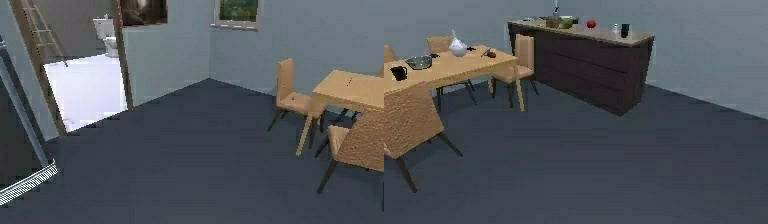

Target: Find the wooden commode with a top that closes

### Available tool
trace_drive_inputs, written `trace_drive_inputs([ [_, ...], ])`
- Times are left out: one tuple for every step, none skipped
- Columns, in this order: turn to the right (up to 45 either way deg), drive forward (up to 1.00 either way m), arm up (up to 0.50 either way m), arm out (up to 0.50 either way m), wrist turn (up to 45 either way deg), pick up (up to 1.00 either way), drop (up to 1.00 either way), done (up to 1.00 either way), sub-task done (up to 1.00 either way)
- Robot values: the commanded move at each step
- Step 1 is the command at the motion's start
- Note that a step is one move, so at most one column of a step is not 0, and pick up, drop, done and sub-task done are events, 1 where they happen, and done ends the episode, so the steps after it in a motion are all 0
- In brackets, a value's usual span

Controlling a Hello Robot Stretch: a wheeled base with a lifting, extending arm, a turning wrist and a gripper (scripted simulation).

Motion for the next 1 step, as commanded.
trace_drive_inputs([
  [0.0, 0.45, 0.0, 0.0, 0.0, 0.0, 0.0, 0.0, 0.0],
])
